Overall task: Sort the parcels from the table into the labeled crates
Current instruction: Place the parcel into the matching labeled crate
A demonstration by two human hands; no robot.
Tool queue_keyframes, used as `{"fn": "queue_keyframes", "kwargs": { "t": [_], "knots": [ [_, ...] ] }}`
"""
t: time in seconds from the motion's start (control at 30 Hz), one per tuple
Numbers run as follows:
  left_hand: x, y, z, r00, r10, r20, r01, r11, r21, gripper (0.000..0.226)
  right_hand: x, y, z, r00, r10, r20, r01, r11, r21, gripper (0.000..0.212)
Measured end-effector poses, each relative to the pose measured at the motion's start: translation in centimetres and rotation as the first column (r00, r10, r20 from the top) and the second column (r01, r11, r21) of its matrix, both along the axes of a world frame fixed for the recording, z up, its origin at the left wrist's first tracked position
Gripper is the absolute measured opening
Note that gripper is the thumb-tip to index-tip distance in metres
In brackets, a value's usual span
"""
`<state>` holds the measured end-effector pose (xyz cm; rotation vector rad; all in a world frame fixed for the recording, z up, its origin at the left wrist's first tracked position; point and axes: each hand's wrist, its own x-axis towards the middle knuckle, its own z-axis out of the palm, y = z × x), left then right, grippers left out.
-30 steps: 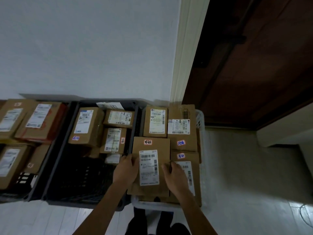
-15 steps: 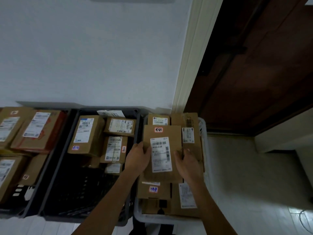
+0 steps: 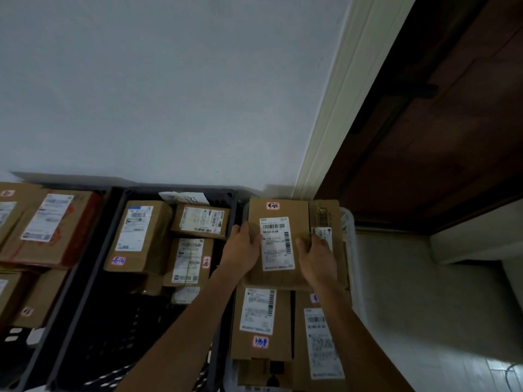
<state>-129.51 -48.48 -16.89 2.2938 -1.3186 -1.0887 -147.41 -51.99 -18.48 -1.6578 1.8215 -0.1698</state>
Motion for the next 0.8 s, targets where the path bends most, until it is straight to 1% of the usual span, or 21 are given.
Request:
{"fn": "queue_keyframes", "kwargs": {
  "t": [0.07, 0.1, 0.13, 0.2, 0.23, 0.3, 0.33, 0.4, 0.47, 0.53, 0.67, 0.8],
  "knots": [
    [0.2, -0.3, -0.2, 1.000, -0.016, 0.005, 0.016, 1.000, 0.011, 0.064, 0.2, -0.1, 0.0, 1.000, -0.005, -0.016, 0.005, 1.000, -0.003, 0.042],
    [0.1, -0.3, -0.3, 0.998, -0.038, 0.051, 0.037, 0.999, 0.011, 0.064, 0.4, -0.1, 0.2, 0.999, 0.002, -0.041, -0.002, 1.000, -0.018, 0.044],
    [-0.1, -0.2, -0.4, 0.987, -0.078, 0.141, 0.079, 0.997, -0.001, 0.064, 0.6, -0.1, 0.3, 0.997, 0.016, -0.078, -0.019, 0.999, -0.048, 0.048],
    [-0.5, 0.3, -0.6, 0.905, -0.199, 0.376, 0.230, 0.972, -0.039, 0.063, 0.9, 0.4, 0.7, 0.978, 0.089, -0.186, -0.115, 0.984, -0.133, 0.055],
    [-0.7, 0.5, -0.8, 0.851, -0.263, 0.455, 0.315, 0.948, -0.041, 0.065, 1.2, 0.6, 0.9, 0.959, 0.162, -0.232, -0.202, 0.966, -0.162, 0.058],
    [-0.7, 0.6, -1.3, 0.764, -0.379, 0.522, 0.449, 0.894, -0.008, 0.066, 1.7, 0.9, 0.7, 0.918, 0.306, -0.252, -0.356, 0.916, -0.185, 0.056],
    [-0.5, 0.5, -1.7, 0.740, -0.411, 0.533, 0.485, 0.875, 0.000, 0.065, 1.8, 1.1, 0.5, 0.910, 0.338, -0.241, -0.385, 0.904, -0.184, 0.054],
    [-0.2, 0.3, -2.1, 0.734, -0.416, 0.537, 0.511, 0.859, -0.034, 0.063, 1.9, 1.1, 0.0, 0.905, 0.356, -0.232, -0.394, 0.908, -0.144, 0.059],
    [0.1, 0.4, -2.3, 0.739, -0.420, 0.527, 0.525, 0.849, -0.059, 0.072, 1.9, 1.0, -0.3, 0.896, 0.367, -0.251, -0.403, 0.908, -0.111, 0.063],
    [0.2, 0.5, -2.3, 0.734, -0.439, 0.518, 0.535, 0.844, -0.042, 0.078, 2.1, 0.8, 0.0, 0.893, 0.372, -0.252, -0.407, 0.908, -0.100, 0.064],
    [0.1, -0.2, -2.0, 0.745, -0.459, 0.483, 0.521, 0.853, 0.007, 0.068, 2.4, 0.4, 0.7, 0.888, 0.379, -0.260, -0.410, 0.908, -0.080, 0.061],
    [0.4, -0.5, -0.6, 0.740, -0.464, 0.487, 0.541, 0.841, -0.019, 0.065, 2.4, -0.1, 1.7, 0.877, 0.400, -0.267, -0.429, 0.902, -0.057, 0.059]
  ]
}}
